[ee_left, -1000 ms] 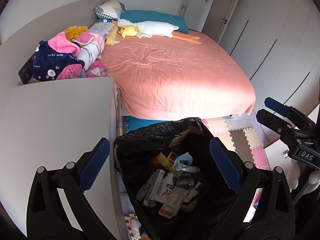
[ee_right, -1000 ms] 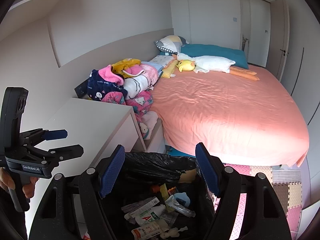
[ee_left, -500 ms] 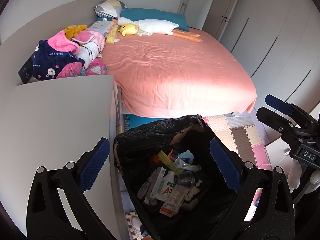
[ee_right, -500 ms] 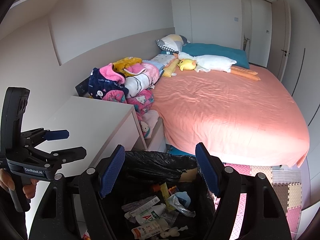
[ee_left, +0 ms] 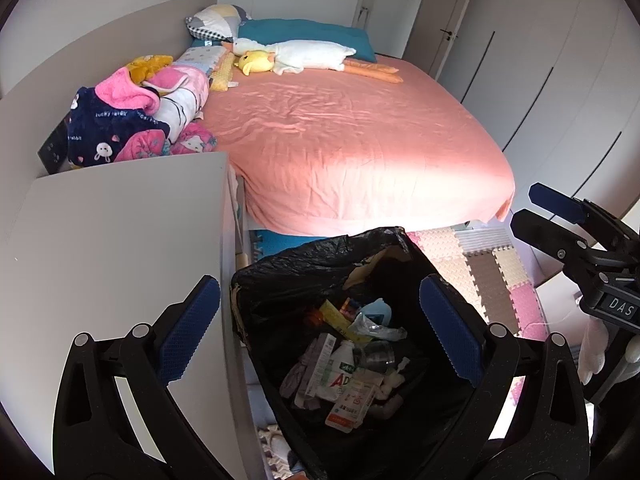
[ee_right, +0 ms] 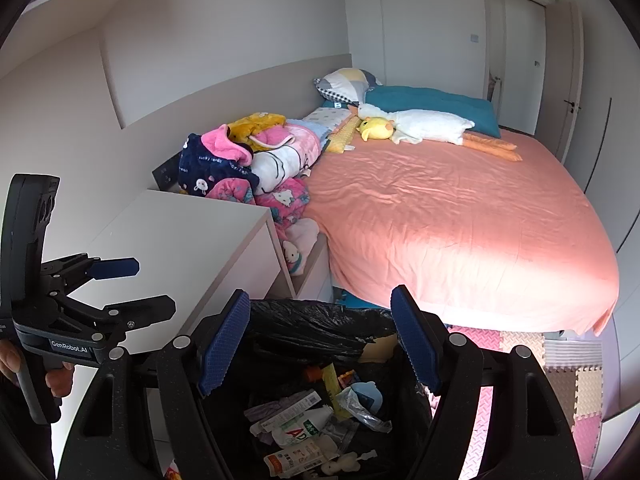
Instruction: Collect trash
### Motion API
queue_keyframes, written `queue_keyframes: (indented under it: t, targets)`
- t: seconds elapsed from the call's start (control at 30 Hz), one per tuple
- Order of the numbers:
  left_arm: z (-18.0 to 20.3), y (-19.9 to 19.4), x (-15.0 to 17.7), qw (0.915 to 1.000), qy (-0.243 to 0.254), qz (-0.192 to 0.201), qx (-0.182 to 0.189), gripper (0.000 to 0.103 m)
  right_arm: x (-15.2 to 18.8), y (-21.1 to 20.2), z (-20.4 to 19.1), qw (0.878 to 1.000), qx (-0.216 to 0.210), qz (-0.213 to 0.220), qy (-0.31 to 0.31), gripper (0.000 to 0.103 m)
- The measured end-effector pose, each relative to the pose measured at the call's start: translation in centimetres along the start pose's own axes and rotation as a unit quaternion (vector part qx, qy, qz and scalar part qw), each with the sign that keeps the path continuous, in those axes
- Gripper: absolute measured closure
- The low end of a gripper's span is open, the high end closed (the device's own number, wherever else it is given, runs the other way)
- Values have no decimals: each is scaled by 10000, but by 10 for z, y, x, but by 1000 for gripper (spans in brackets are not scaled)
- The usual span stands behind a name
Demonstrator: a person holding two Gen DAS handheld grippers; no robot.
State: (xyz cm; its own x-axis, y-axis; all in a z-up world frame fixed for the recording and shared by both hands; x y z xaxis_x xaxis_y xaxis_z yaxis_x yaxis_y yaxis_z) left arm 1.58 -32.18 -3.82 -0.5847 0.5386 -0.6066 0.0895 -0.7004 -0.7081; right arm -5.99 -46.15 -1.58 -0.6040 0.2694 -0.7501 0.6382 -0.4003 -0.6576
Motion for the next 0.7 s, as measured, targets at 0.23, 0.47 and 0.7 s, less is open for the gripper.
queue_keyframes:
  t: [0.23,0.47,0.7]
  targets:
    - [0,1,3,10000,63,-62,-29,6,0,0,-1,10000,1,-5,0,30]
    - [2,2,4,9999,-18,-40,134,6,1,0,-3,10000,0,-18,-8,30]
    - [4,2,4,9999,93,-64,53,6,1,1,-3,10000,12,-34,-5,30]
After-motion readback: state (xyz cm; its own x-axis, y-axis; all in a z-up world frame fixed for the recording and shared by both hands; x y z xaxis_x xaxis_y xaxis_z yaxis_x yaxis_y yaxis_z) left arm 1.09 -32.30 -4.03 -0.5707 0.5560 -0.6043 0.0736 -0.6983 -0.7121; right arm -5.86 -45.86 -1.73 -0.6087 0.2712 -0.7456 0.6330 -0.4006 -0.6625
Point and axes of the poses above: each gripper's, at about its wrist camera, not at the fingertips, and y roughly the way its jaws point, z to its right, x to its underside, the point moved 8 cm from there along y, roughly the way its jaws point, and after that the axes turned 15 degrees about x, right-handed, at the moved point
